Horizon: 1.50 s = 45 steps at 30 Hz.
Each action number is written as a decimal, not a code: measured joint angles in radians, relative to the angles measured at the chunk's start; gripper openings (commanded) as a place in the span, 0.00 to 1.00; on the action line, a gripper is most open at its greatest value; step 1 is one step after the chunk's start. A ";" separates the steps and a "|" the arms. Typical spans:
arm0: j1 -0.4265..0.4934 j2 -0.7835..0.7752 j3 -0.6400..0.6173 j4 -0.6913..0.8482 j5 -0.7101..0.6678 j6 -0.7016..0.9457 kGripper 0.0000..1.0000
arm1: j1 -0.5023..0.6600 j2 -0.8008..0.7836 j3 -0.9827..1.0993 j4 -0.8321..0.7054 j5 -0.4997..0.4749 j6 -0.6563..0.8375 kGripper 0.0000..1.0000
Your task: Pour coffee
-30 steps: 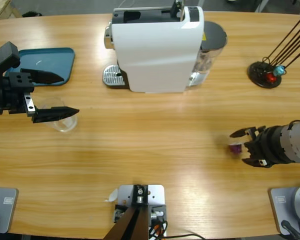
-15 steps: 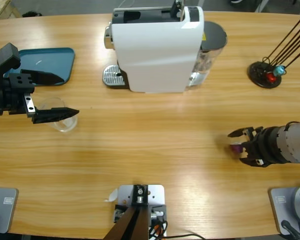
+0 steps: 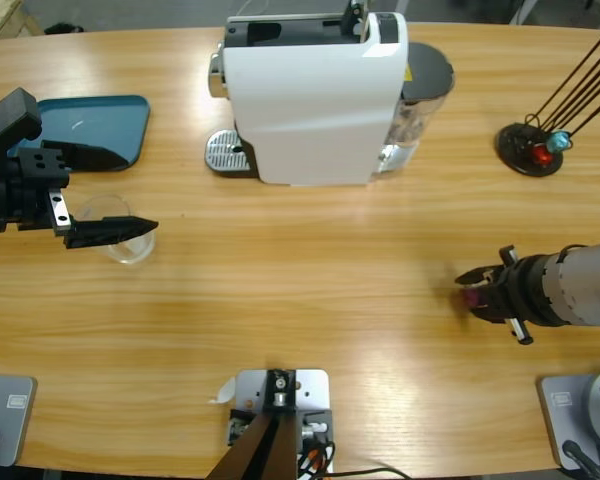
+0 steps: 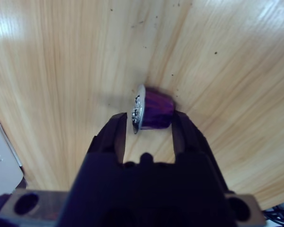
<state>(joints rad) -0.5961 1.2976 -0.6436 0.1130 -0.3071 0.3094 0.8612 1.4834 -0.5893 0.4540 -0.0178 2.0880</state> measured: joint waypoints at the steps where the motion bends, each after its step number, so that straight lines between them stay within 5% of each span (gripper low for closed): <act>1: 0.000 0.000 0.000 0.000 0.000 0.000 0.99 | 0.000 0.000 0.000 0.000 0.000 0.000 0.31; 7: 0.000 0.000 0.000 0.000 0.000 0.000 0.99 | 0.000 0.000 0.003 0.000 0.000 -0.002 0.30; 16: 0.000 0.000 0.000 0.000 0.000 0.000 0.99 | 0.000 0.000 0.003 -0.001 0.000 -0.035 0.01; 25: 0.000 0.000 0.000 0.000 0.000 0.000 0.99 | 0.000 0.000 -0.035 -0.007 -0.021 -0.235 0.00; 36: 0.000 -0.017 0.007 0.000 0.000 0.000 0.99 | -0.001 0.023 -0.578 0.558 -0.142 -0.674 0.00; 45: 0.000 -0.036 0.033 0.000 0.000 0.000 0.99 | 0.079 0.155 -1.141 0.847 -0.229 -0.946 0.00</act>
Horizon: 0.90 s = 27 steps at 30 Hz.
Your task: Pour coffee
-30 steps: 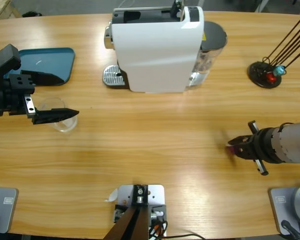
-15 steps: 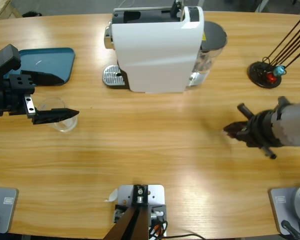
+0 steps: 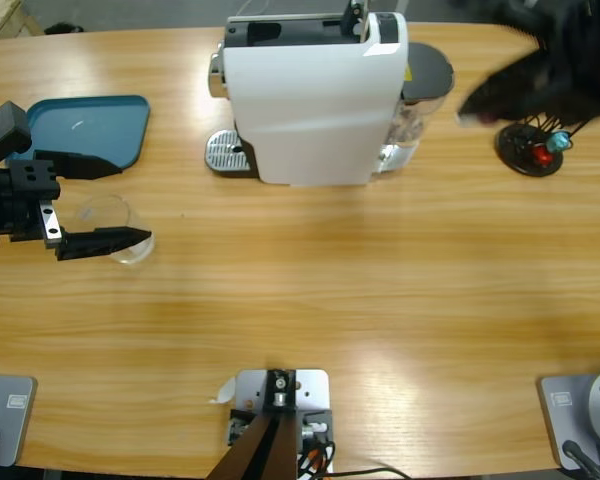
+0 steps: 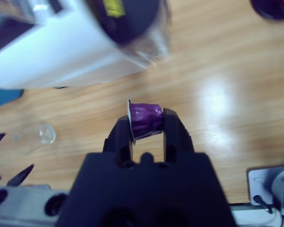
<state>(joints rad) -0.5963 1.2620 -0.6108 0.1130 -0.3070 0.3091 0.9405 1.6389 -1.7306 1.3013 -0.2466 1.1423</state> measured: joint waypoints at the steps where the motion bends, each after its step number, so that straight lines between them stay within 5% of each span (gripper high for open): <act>1: 0.000 0.000 0.000 0.000 0.000 0.000 0.99 | 0.014 0.032 -0.077 0.037 -0.002 -0.026 0.00; 13: 0.000 -0.001 0.003 0.000 0.002 -0.001 0.99 | 0.058 0.415 -0.845 0.208 0.004 -0.241 0.00; 27: -0.001 -0.001 0.016 0.000 0.004 -0.006 0.99 | 0.058 0.609 -0.893 0.208 -0.031 -0.372 0.00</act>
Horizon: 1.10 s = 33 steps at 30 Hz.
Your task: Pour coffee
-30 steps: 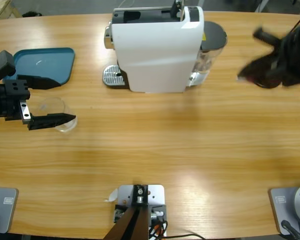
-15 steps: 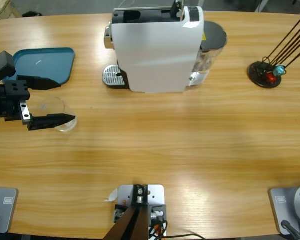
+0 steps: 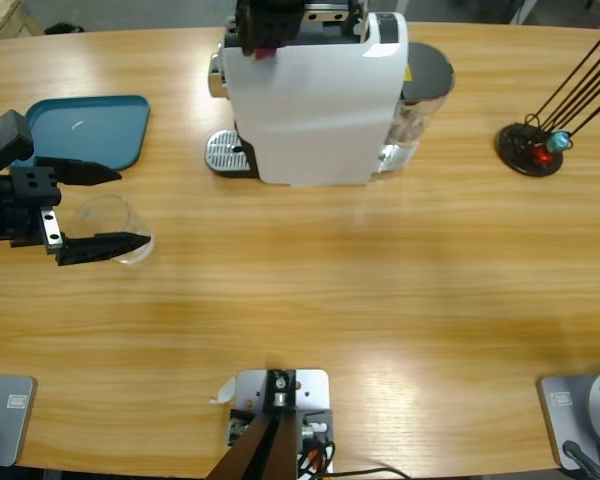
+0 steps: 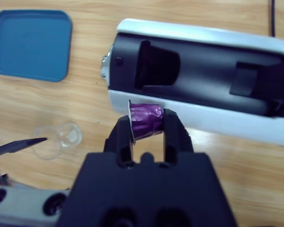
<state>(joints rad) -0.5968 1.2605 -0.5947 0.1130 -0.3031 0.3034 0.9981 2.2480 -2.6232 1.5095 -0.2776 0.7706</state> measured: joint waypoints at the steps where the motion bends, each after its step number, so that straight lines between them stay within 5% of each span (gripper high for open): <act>1: 0.000 0.000 0.001 0.000 0.000 0.000 0.99 | 0.000 0.002 0.000 0.000 -0.015 -0.007 0.00; 9: 0.000 0.000 0.012 0.000 0.000 0.000 0.99 | 0.007 0.022 -0.008 0.000 -0.104 -0.059 0.00; 33: 0.000 0.000 0.040 0.000 0.000 -0.001 0.99 | 0.007 0.029 -0.013 -0.047 -0.095 -0.165 0.00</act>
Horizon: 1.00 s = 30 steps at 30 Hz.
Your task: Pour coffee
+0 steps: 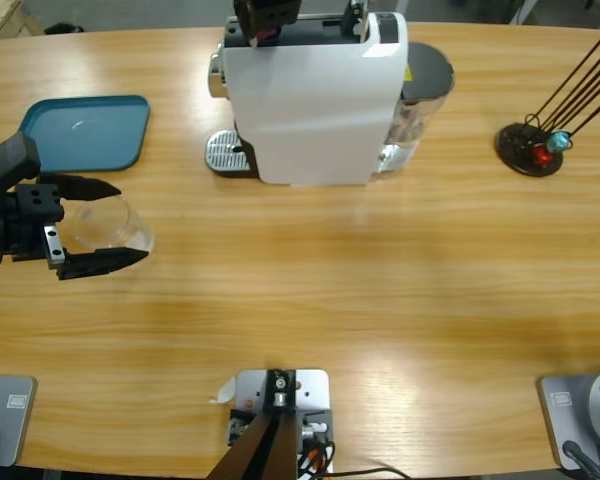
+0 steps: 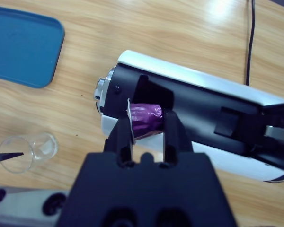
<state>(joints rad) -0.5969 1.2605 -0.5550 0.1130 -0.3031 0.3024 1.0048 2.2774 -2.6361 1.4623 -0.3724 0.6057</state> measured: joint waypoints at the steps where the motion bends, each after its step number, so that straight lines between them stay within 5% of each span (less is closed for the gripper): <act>1: 0.000 0.000 0.003 0.000 0.000 0.000 0.99 | 0.000 0.002 0.000 -0.004 -0.005 -0.001 0.00; 30: 0.000 -0.016 0.028 0.000 0.000 0.000 0.99 | 0.000 0.010 0.000 0.001 -0.057 0.008 0.00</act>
<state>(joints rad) -0.5969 1.2442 -0.5271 0.1130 -0.3031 0.3024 1.0048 2.2871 -2.6358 1.4638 -0.4293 0.6136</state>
